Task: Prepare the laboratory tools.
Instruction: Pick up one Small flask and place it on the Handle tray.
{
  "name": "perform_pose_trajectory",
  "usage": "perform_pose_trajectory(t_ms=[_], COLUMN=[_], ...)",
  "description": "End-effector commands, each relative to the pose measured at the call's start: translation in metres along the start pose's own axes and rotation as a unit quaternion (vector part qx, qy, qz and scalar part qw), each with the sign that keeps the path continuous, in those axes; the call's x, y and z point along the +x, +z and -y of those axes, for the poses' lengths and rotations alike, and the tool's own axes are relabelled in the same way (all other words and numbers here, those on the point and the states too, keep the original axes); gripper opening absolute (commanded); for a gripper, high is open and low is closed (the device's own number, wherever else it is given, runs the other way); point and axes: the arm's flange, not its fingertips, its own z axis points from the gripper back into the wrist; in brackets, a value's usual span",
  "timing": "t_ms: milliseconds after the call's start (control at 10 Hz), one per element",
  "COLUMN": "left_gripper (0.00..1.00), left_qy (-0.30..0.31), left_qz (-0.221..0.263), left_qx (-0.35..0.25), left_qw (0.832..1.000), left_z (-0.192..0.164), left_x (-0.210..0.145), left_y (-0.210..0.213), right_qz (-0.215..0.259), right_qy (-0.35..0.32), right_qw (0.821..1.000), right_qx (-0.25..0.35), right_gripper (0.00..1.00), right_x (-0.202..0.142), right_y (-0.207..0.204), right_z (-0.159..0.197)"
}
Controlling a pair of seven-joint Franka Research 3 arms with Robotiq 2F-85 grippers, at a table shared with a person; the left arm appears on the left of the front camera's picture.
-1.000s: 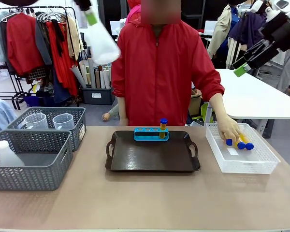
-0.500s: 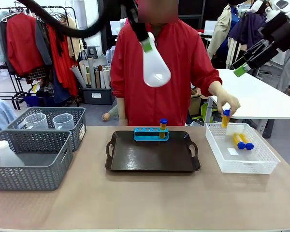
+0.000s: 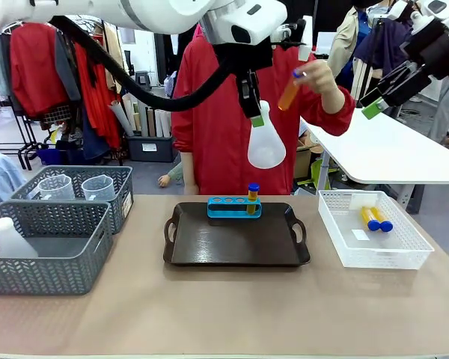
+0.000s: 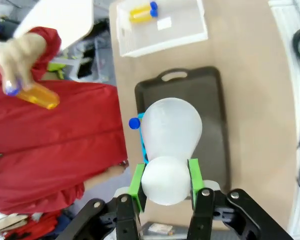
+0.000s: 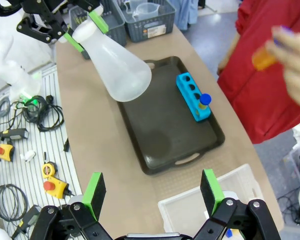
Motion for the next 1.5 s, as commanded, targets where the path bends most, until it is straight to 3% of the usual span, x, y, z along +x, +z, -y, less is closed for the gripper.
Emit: perform_pose_trajectory(t_ms=[0,300,400,700,900,1400], left_gripper=[0.00,0.00,0.00,0.00,0.00,0.00], left_qy=[-0.002,0.000,-0.042,-0.067,-0.090,-0.084], left_qz=[0.003,0.000,-0.020,-0.025,-0.056,-0.124], left_qx=[0.002,0.000,-0.003,-0.020,-0.036,-0.134], left_qw=[1.000,1.000,0.999,0.997,0.994,0.980], left_z=[0.001,0.000,-0.012,-0.025,-0.022,-0.004], left_x=[0.003,0.001,0.002,0.024,0.030,0.000], left_y=[0.005,0.000,-0.016,-0.087,-0.135,-0.226], right_qz=[0.002,0.002,0.002,0.002,0.002,0.002], right_qy=[0.004,0.004,0.004,0.004,0.004,0.004], right_qw=[1.000,1.000,1.000,1.000,1.000,1.000], right_qx=[0.003,0.003,0.003,0.003,0.003,0.003], right_gripper=[1.00,1.00,1.00,1.00,1.00,1.00], right_x=[0.000,0.000,0.000,0.000,0.000,0.000], right_y=[0.001,0.001,0.001,0.001,0.001,0.001], right_z=[-0.001,-0.001,-0.001,-0.001,-0.001,-0.001])
